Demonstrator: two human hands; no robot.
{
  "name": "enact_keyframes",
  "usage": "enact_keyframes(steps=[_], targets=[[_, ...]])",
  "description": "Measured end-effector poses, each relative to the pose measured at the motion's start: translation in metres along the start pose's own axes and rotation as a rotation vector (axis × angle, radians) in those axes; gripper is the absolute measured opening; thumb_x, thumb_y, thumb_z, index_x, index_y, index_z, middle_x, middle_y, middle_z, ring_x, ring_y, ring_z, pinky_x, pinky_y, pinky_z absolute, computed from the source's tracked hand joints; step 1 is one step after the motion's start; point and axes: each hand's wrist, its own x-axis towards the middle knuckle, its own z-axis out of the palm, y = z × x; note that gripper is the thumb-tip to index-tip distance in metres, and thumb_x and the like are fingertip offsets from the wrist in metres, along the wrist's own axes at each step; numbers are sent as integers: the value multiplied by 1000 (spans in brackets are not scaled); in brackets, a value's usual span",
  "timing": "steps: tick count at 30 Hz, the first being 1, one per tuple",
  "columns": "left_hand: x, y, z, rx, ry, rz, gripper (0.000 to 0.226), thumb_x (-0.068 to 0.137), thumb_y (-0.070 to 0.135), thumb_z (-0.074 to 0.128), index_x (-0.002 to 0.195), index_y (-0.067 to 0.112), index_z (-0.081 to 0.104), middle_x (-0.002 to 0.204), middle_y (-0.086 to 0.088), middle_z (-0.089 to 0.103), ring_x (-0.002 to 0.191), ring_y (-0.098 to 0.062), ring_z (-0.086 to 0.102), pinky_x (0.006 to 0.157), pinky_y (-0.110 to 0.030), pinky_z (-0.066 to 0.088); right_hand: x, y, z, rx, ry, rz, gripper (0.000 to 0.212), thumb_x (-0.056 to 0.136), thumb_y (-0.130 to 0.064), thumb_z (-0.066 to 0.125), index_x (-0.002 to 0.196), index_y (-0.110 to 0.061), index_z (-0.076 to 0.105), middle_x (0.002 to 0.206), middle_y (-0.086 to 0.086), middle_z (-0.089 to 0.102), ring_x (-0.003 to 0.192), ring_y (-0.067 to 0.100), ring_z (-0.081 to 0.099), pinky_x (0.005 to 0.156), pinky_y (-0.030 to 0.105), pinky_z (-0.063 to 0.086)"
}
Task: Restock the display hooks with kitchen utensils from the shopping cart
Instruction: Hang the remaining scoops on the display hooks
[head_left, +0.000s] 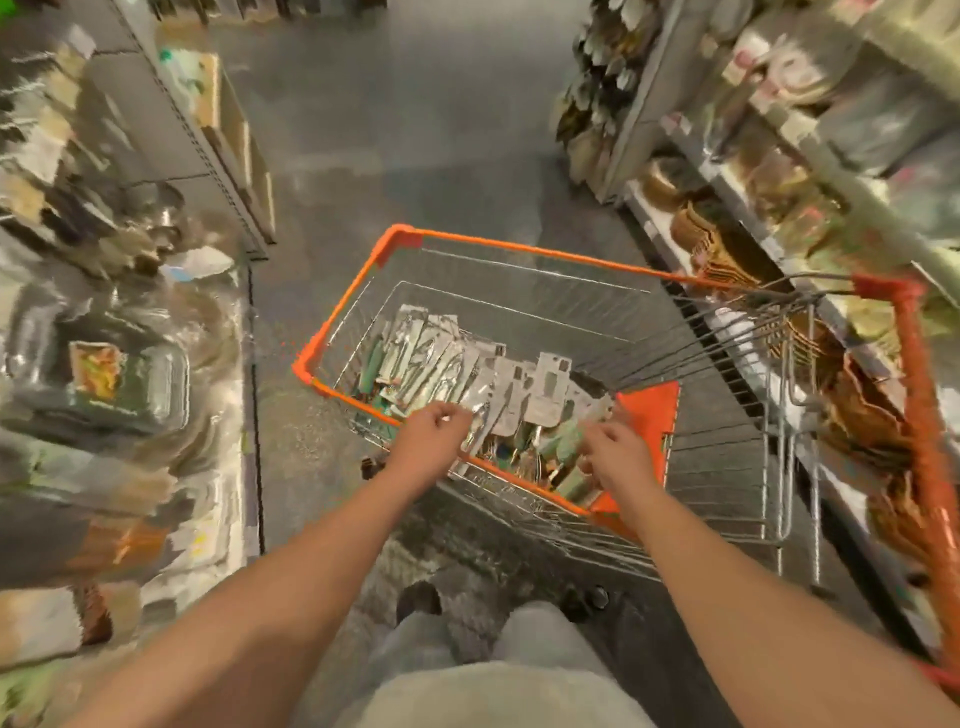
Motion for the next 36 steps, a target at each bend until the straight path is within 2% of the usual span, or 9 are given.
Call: enact_keyframes(steps=[5,8,13,20,24,26,29,32,36], targets=[[62,11,18,111,-106,1,31,93,50,59,109,26,67,104,-5,75,92,-28,72,91,-46,59,19,9,-1,45,47,150,29,107,-37,53,113,-11,65,88,6,63,71,20,57,54,26,42],[87,16,39,182,-195,-22,17,101,41,59,107,26,64,102,-5,72,85,-21,70,81,-35,58,38,16,-6,111,87,238,24,108,-29,52,117,-10,64,92,11,61,61,16,52,46,22,38],[118,20,81,210,-321,-96,19,105,31,57,118,19,61,95,2,67,69,-12,60,59,-24,50,79,31,-14,112,39,350,32,108,-38,48,116,-15,68,99,8,69,77,20,59,71,37,51],[147,7,114,300,-367,-196,11,106,33,55,105,24,61,104,-1,71,94,-24,72,93,-44,61,117,44,-15,73,-55,434,36,107,-40,48,125,-12,63,91,2,62,71,16,55,57,28,43],[167,-8,134,344,-369,-269,20,107,36,52,116,20,60,100,1,67,66,-10,59,57,-19,50,137,59,-1,109,-76,483,39,108,-37,47,135,-11,58,102,-2,61,84,17,60,64,30,47],[178,-17,142,350,-363,-294,26,108,36,51,125,18,56,99,-2,67,62,-9,53,52,-17,44,140,64,8,105,-126,500,44,109,-37,46,141,-8,55,114,7,65,99,25,64,73,36,53],[190,-34,154,336,-372,-331,36,106,38,53,134,16,54,103,-5,68,73,-16,60,66,-27,55,147,68,23,42,-179,515,49,110,-39,44,143,-4,52,140,27,56,120,41,61,86,46,57],[196,-51,158,318,-361,-367,47,103,45,56,140,14,53,119,-5,67,90,-19,65,91,-38,58,150,74,40,79,-117,556,50,109,-37,46,136,5,53,144,33,51,127,49,55,103,64,47],[200,-62,161,214,-361,-367,49,103,49,54,139,16,54,119,-6,66,94,-19,65,88,-37,57,149,80,48,107,-142,533,30,110,-39,44,119,-17,63,144,28,53,122,44,59,100,57,53]])
